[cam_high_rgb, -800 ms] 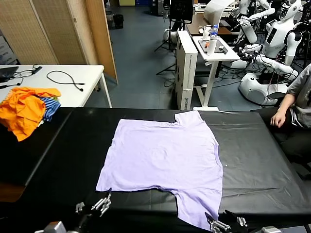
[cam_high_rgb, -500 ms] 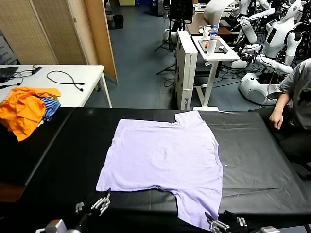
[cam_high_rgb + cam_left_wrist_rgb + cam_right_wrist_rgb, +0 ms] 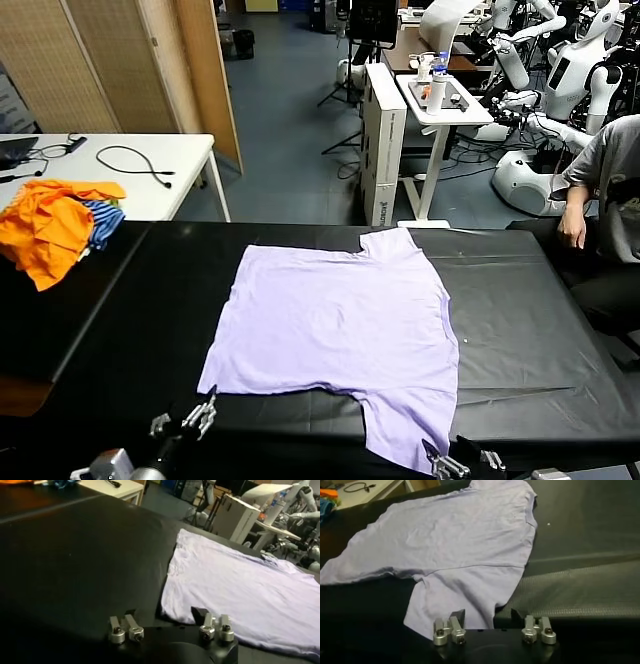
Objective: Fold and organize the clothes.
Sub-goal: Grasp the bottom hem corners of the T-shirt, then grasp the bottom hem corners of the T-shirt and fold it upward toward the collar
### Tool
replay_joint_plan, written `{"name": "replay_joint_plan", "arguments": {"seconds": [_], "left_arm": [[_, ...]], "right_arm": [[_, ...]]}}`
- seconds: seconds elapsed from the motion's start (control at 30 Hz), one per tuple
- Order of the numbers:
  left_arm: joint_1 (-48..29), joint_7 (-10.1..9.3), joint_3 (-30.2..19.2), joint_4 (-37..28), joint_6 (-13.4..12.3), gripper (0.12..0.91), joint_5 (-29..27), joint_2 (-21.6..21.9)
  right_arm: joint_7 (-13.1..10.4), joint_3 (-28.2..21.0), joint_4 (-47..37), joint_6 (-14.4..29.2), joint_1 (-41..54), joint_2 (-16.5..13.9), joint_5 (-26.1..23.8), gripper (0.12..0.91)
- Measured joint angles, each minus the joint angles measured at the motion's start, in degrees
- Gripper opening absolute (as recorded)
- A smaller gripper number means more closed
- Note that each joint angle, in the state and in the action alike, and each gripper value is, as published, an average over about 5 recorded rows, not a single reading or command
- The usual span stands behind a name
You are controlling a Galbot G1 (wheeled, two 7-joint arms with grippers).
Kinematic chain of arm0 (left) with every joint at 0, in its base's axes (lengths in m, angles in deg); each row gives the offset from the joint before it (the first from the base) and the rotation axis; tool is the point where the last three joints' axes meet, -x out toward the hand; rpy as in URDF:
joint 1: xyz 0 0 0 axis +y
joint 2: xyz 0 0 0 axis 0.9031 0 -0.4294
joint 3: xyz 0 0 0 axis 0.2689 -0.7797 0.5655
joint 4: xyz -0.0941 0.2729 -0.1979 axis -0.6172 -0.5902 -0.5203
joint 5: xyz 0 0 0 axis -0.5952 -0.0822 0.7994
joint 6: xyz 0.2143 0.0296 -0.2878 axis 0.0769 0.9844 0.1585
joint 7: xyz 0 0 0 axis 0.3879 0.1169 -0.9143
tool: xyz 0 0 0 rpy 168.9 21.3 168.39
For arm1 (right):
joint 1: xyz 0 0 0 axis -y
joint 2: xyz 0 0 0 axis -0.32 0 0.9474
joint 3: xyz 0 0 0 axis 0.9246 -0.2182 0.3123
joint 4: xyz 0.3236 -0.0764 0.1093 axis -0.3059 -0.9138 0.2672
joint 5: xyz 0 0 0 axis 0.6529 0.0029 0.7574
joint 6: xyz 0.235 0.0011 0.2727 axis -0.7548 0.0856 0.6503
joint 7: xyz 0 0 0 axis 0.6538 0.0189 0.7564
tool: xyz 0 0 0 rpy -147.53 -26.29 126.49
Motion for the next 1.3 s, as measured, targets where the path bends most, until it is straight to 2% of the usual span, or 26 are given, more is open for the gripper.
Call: {"name": "replay_joint_plan", "arguments": {"seconds": [0.07, 0.13, 0.23, 0.3, 0.53, 0.8, 0.97, 1.13, 1.3], "left_arm": [[0.1, 0.0, 0.0, 0.0, 0.0, 0.279, 0.0, 0.0], [0.1, 0.01, -0.1, -0.1, 0.0, 0.19, 0.0, 0.0], [0.0, 0.0, -0.1, -0.1, 0.0, 0.146, 0.0, 0.0], [0.0, -0.08, -0.2, 0.0, 0.0, 0.144, -0.1, -0.1], [2.0, -1.37, -0.2, 1.9, 0.1, 0.144, -0.6, -0.5], [5.5, -2.15, 1.0, 5.6, -0.5, 0.144, -0.9, -0.7], [5.2, -1.98, 1.1, 7.1, -1.9, 0.144, -0.6, -1.3], [2.8, -1.74, 1.0, 6.7, -3.6, 0.144, 0.9, -2.0], [-0.9, -1.66, 0.8, 5.3, -3.9, 0.144, 1.1, -2.0]], "right_arm": [[0.0, 0.0, 0.0, 0.0, 0.0, 0.0, 0.0, 0.282], [0.0, -0.1, 0.1, 0.0, 0.0, 0.0, -0.1, 0.225], [-0.2, -0.2, 0.5, -0.1, -0.3, 0.1, -0.3, 0.159], [-0.5, -0.1, 0.9, -0.1, -0.7, 0.2, -0.5, 0.139], [-1.9, 0.8, 3.4, -1.0, -3.3, 0.5, -1.1, 0.139], [-1.5, 1.9, 5.9, -0.4, -4.2, 0.2, -1.3, 0.139], [-0.1, 3.0, 5.7, 1.3, -1.4, -1.3, 0.2, 0.139], [-0.2, 3.0, 3.5, 1.3, 5.2, -3.8, 2.5, 0.139], [-0.9, 1.8, 0.0, 1.2, 13.1, -6.5, 2.9, 0.139]]}}
